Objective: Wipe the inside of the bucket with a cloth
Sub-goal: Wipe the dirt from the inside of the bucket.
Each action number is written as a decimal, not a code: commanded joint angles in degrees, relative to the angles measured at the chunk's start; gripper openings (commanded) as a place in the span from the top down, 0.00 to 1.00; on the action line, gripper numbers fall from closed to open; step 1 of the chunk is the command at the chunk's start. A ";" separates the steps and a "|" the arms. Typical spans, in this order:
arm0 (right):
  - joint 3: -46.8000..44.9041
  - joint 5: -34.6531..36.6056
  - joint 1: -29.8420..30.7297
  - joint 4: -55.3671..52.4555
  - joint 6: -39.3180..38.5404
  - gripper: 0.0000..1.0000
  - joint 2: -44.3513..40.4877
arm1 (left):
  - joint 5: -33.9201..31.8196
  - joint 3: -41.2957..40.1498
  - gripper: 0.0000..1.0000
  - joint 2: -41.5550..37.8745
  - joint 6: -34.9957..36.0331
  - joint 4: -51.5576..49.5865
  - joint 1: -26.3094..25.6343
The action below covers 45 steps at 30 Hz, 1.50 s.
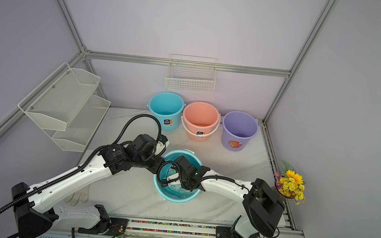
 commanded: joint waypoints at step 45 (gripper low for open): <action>28.25 -7.71 2.07 -48.33 91.52 1.00 -2.40 | -1.38 0.84 1.00 1.80 -5.70 5.91 1.25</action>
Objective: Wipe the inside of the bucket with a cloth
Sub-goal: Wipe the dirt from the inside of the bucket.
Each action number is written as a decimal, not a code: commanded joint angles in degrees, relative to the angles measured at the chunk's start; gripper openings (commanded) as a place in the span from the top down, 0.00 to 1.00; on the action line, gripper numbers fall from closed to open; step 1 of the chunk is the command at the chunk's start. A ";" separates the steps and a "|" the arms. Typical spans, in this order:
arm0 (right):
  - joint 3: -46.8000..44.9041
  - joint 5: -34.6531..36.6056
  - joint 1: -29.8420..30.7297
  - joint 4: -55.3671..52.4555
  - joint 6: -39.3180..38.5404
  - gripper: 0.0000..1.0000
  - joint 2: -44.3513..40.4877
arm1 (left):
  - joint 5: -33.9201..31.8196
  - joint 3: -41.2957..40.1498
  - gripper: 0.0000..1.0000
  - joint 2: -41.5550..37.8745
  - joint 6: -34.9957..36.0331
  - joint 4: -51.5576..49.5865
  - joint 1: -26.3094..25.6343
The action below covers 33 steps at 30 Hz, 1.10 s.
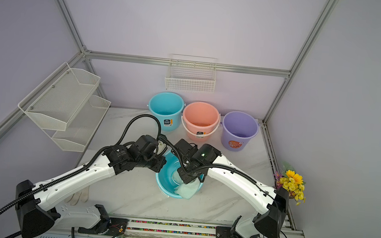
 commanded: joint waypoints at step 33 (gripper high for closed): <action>-27.76 1.39 0.36 34.05 18.55 1.00 12.49 | 2.66 3.81 1.00 -0.78 -3.15 3.40 0.81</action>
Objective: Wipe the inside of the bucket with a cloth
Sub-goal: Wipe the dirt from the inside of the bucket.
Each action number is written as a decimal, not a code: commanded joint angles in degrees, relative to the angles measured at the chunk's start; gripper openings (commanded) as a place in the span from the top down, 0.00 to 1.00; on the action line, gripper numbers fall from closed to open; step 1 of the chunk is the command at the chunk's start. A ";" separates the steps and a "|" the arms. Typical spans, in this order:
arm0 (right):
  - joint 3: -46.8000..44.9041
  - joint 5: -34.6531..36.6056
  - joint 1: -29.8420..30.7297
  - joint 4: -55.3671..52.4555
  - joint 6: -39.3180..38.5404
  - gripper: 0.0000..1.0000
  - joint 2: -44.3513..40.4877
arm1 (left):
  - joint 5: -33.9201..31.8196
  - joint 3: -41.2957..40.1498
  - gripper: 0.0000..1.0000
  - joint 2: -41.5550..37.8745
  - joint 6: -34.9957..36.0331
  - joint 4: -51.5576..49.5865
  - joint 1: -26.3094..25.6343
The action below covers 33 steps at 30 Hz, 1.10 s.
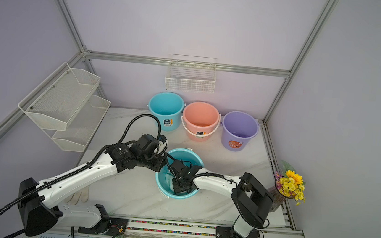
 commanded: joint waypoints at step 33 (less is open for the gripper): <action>1.47 -16.26 0.21 11.26 19.61 1.00 -14.75 | -0.60 2.26 1.00 -2.62 -2.96 6.28 0.11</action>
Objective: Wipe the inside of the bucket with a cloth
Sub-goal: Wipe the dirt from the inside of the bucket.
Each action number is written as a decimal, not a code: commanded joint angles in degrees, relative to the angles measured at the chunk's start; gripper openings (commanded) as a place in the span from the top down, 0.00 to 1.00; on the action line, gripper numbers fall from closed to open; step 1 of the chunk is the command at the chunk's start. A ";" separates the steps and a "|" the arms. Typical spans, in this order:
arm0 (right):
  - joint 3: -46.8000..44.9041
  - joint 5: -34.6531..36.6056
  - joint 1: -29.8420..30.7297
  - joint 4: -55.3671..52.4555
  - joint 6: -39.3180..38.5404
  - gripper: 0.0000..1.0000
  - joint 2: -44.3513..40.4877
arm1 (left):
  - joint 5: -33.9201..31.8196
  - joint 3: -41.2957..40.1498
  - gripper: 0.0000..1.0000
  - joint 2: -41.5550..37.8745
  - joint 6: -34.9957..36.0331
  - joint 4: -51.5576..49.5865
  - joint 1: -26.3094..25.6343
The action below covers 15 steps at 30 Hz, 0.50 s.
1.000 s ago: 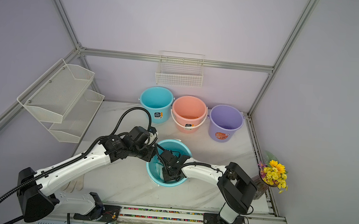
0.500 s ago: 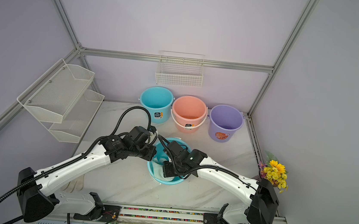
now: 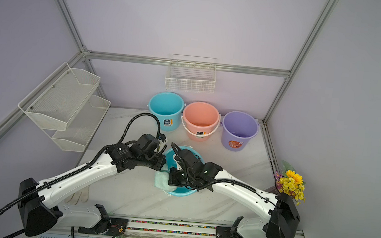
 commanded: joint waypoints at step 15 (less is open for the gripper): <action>-6.58 18.82 0.13 21.28 10.37 1.00 15.70 | 2.23 2.30 1.00 -2.69 -1.19 5.70 0.29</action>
